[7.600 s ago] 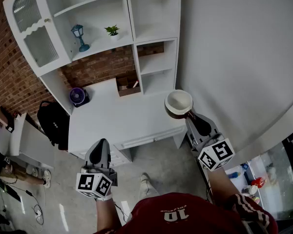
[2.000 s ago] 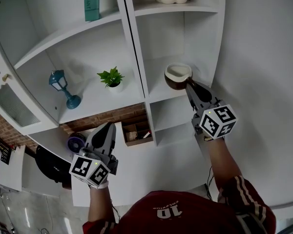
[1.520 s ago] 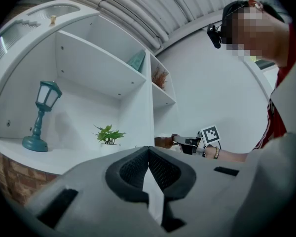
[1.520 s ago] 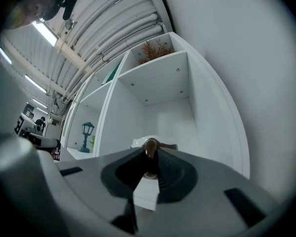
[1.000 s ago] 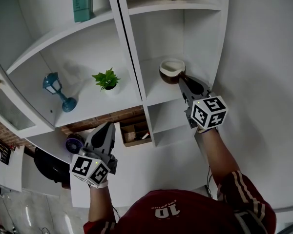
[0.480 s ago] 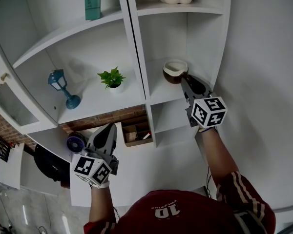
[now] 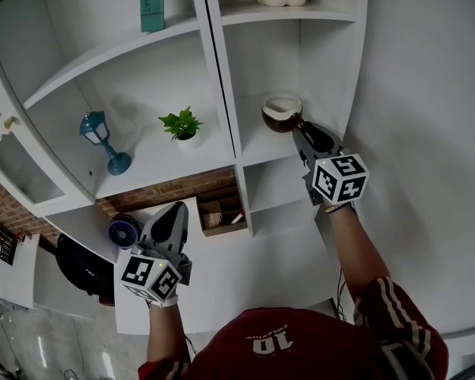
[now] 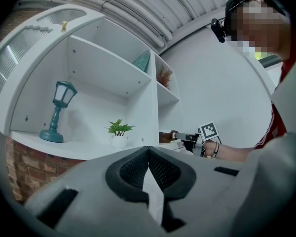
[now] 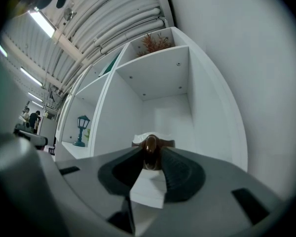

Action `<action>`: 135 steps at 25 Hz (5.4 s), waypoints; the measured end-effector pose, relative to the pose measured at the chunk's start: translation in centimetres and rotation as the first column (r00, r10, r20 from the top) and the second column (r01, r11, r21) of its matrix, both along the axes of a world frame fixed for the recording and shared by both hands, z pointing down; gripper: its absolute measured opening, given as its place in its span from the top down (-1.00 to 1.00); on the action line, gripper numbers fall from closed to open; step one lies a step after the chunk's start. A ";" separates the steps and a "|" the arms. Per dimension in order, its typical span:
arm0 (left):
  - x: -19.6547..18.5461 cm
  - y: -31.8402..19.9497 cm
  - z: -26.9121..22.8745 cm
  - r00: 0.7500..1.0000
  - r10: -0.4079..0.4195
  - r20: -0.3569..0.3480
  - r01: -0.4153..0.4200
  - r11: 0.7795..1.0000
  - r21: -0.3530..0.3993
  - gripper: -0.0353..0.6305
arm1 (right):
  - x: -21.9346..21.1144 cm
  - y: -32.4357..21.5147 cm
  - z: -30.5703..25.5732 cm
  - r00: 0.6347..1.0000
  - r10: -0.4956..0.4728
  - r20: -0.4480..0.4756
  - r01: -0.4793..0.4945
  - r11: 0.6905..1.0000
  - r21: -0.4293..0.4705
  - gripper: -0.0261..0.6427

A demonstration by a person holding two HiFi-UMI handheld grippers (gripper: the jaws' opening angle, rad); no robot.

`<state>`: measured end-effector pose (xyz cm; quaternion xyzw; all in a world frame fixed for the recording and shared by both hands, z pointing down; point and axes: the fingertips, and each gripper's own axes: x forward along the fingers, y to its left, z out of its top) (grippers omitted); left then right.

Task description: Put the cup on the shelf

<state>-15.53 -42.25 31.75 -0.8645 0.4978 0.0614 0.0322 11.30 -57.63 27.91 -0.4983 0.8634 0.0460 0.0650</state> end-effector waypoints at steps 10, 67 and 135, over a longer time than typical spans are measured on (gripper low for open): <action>-0.1 1.5 0.7 1.000 0.016 -0.014 -0.016 1.000 -0.007 0.90 | 1.2 2.5 1.0 0.999 0.039 -0.019 -0.039 0.999 -0.022 0.62; -4.4 24.3 6.6 0.990 0.124 -0.069 -0.128 0.990 -0.063 0.90 | -7.9 36.4 8.8 1.000 0.011 0.022 -0.008 0.988 -0.151 0.63; 0.0 33.1 2.8 0.997 -0.056 -0.062 0.055 0.998 -0.013 0.90 | -3.3 43.1 6.2 0.994 -0.110 -0.027 0.109 0.994 -0.032 0.92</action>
